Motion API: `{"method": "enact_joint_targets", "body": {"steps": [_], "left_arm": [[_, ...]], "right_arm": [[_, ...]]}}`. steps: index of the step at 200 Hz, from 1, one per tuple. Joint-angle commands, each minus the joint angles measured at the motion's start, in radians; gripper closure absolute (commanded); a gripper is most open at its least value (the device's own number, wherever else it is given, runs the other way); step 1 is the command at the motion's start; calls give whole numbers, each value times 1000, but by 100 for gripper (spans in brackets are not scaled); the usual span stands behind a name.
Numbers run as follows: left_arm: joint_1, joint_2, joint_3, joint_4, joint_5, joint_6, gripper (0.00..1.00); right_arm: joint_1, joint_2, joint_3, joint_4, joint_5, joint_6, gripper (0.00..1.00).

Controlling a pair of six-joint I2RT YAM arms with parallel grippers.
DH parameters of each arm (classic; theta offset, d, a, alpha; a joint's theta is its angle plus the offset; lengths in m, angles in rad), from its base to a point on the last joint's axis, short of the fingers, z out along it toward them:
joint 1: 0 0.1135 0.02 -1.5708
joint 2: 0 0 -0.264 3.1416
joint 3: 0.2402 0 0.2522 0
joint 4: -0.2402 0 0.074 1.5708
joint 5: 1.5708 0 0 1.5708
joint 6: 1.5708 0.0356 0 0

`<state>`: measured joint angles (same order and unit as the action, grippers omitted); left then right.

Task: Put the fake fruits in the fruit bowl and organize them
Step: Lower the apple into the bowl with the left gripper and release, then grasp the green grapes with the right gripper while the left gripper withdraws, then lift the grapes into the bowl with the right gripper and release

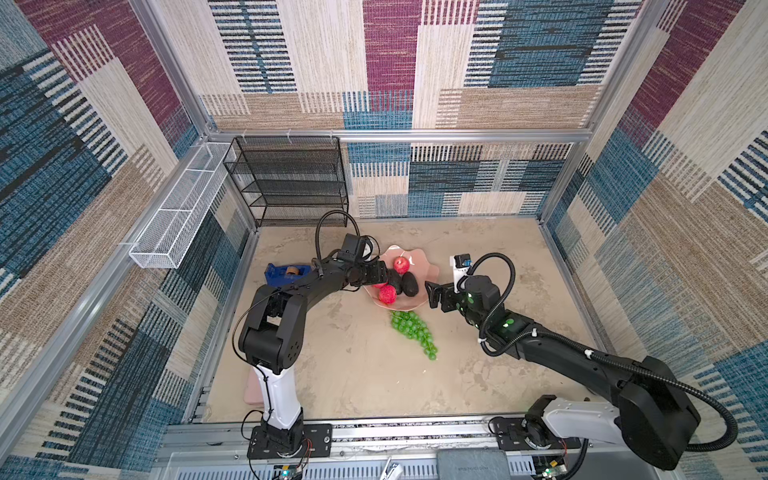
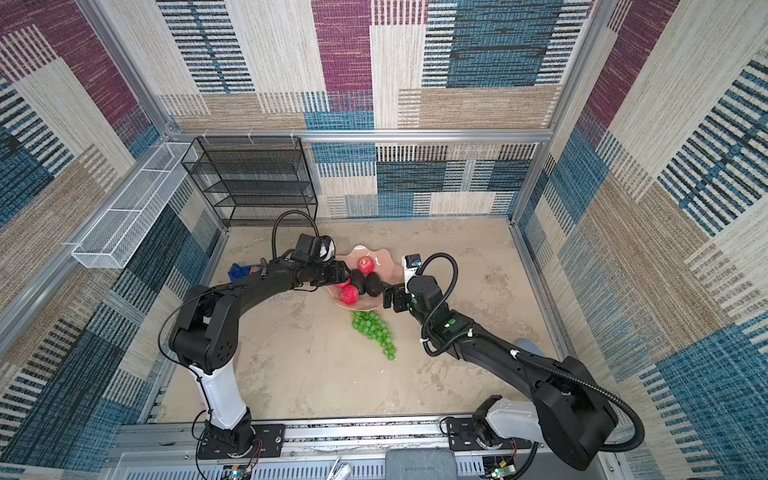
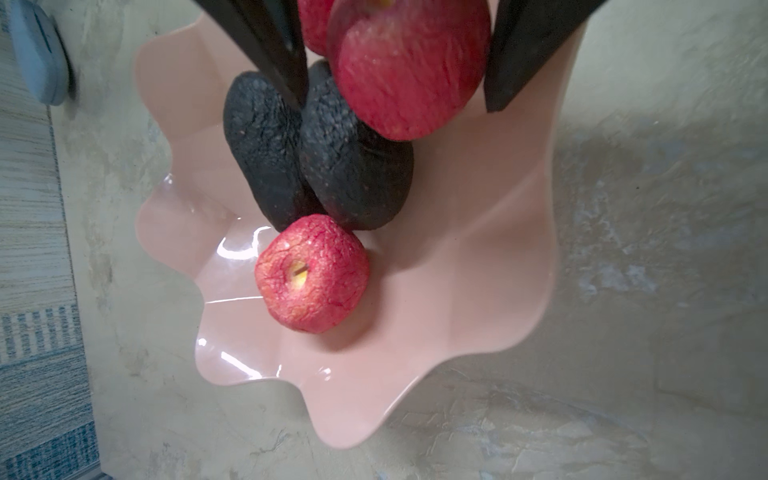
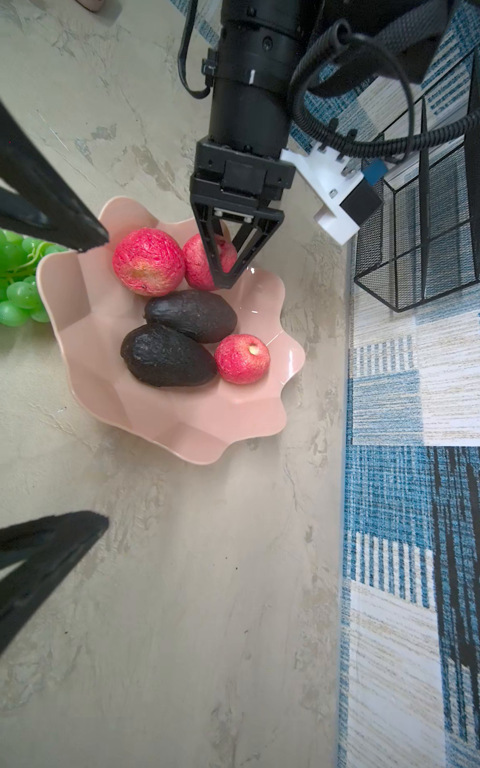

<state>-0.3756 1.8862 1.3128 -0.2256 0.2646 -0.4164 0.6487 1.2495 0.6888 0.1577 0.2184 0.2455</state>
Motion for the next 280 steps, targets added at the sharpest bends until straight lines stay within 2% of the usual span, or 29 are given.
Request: {"method": "enact_joint_targets", "body": {"steps": [1,50,77,118,142,180,218,245,280], "left_arm": [[0,-36,1,-8,-22,25,29],[1,-194,-54,67,-84,25,29],[1,-377,-184,183,-174,22,28],[10,-691,-508,399,-325,25,22],[16,-841,-624,376,-351,24,20],[17,-1009,-727,267,-393,52,19],[18,-1104,-765,268,-297,114,18],[17,-1105,-761,270,-232,133,18],[17,-1065,-753,297,-207,123,18]], "right_arm": [[1,6,3,4,-38,-11,0],[12,29,-59,-8,-229,-21,3],[72,51,-108,-24,-214,5,3],[153,125,-139,39,-181,50,3],[163,209,-112,83,-186,48,3],[169,316,-65,126,-197,37,5],[177,393,-34,138,-205,46,8],[184,425,-25,133,-197,54,17],[195,414,-42,118,-187,64,41]]}}
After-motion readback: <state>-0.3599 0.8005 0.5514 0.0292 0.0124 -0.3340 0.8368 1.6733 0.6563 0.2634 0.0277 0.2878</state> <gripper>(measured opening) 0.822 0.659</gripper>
